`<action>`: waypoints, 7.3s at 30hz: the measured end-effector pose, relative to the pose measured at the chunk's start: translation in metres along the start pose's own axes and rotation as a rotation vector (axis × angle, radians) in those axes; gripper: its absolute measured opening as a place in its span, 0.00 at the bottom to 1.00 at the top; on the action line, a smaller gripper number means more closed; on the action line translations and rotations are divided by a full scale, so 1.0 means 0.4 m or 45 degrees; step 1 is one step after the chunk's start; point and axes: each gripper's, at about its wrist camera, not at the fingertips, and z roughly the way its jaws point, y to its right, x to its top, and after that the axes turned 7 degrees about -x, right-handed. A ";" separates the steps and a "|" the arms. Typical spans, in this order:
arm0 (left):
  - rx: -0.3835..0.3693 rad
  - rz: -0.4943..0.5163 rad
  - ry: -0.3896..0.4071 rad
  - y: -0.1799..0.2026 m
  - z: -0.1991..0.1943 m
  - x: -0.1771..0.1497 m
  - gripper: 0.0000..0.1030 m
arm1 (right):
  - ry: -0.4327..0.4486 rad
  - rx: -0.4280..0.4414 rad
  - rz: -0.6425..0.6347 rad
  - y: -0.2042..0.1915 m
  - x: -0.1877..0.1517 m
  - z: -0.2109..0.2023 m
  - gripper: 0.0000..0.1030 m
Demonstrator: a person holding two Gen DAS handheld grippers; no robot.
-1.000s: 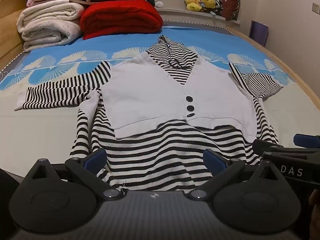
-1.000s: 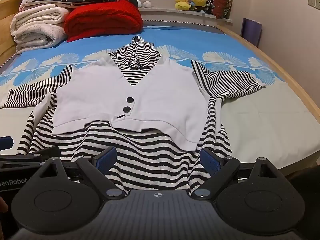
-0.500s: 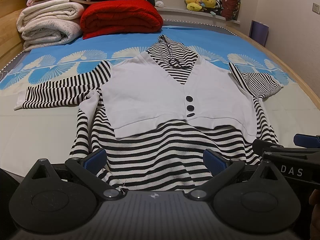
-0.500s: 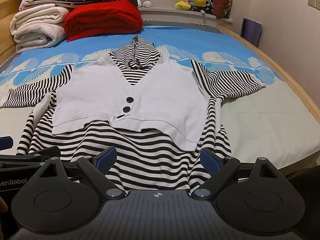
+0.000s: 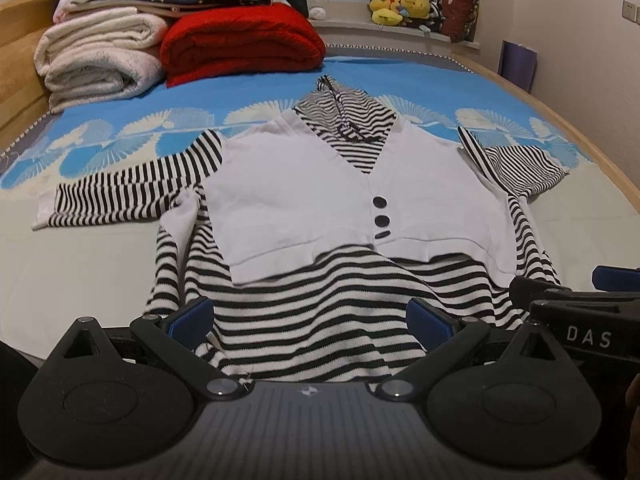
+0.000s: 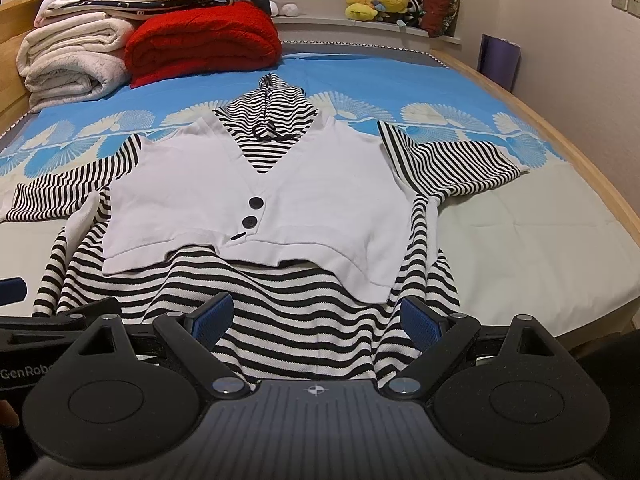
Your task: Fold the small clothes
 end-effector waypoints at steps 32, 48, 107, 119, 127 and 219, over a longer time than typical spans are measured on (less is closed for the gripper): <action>-0.077 0.056 0.270 -0.096 -0.006 0.196 0.97 | 0.313 0.078 0.034 -0.010 0.096 -0.053 0.57; 0.671 -0.212 0.019 -0.776 0.444 0.344 0.99 | 0.395 0.042 -0.053 0.006 0.464 0.240 0.83; 0.030 -0.451 -0.223 -0.501 0.483 0.549 0.41 | -0.462 0.061 0.713 0.235 0.414 0.831 0.42; -0.132 -0.325 -0.362 -0.390 0.581 0.523 0.41 | -0.228 -0.016 0.611 0.245 0.436 0.698 0.03; -0.239 -0.293 -0.478 -0.315 0.607 0.478 0.45 | -0.317 -0.086 0.653 0.309 0.395 0.736 0.07; -0.249 -0.405 -0.623 -0.412 0.679 0.441 0.30 | -0.580 0.061 0.312 0.233 0.403 0.747 0.49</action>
